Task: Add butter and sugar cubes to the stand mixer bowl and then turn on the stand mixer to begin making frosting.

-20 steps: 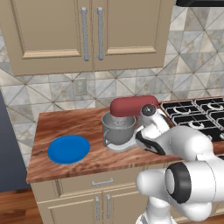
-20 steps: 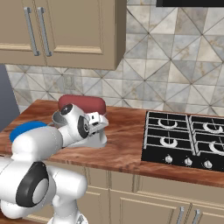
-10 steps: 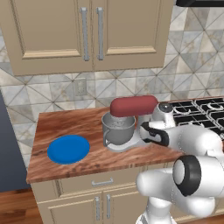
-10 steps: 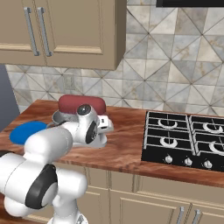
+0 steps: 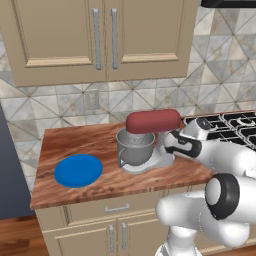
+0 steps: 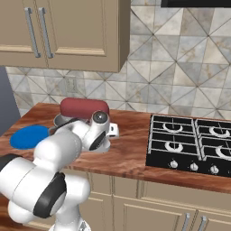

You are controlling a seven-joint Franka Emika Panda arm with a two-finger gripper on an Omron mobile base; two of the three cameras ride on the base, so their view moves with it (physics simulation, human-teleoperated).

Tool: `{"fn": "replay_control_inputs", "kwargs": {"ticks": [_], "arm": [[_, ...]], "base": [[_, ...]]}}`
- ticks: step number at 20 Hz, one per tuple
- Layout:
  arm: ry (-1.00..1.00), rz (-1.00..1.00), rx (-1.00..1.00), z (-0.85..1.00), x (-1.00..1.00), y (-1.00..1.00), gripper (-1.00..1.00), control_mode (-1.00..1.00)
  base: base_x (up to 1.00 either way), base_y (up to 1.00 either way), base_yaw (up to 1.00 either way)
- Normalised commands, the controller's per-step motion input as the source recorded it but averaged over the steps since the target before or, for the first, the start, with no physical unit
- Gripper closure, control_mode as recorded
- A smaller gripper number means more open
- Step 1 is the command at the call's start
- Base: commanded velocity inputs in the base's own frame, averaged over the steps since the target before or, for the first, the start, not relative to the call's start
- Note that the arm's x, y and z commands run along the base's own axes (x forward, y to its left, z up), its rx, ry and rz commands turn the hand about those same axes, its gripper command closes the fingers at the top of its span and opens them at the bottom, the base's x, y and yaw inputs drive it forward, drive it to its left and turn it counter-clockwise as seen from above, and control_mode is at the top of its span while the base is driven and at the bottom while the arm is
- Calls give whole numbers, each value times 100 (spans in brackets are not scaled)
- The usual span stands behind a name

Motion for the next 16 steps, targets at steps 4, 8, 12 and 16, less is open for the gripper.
{"fn": "replay_control_inputs", "kwargs": {"ticks": [4, 8, 12, 16], "arm": [[0, -6, 15, 38, 29, -8, 100, -100], [0, -7, 14, 30, 30, -13, 100, -100], [0, -8, 13, 28, 36, -13, 100, -100], [0, -8, 14, 34, 35, -19, 100, -100]], "base": [[0, 0, 0], [0, 0, 0], [0, 0, 0], [0, 0, 0]]}}
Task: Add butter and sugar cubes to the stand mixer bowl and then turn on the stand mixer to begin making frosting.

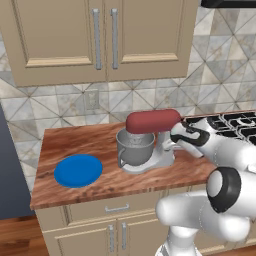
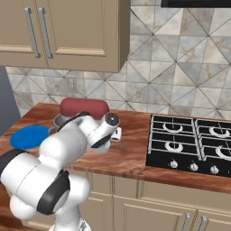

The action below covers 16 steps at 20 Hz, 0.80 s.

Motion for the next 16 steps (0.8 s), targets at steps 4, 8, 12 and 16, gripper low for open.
{"fn": "replay_control_inputs", "kwargs": {"ticks": [4, 8, 12, 16], "arm": [[1, -8, 14, 34, 33, -21, 100, -100], [0, -7, 14, 22, 21, -24, 100, -100], [0, -6, 12, 4, 7, -23, 100, -100], [0, -5, 10, 0, 0, -23, 100, -100]], "base": [[0, 0, 0], [0, 0, 0], [0, 0, 0], [0, 0, 0]]}}
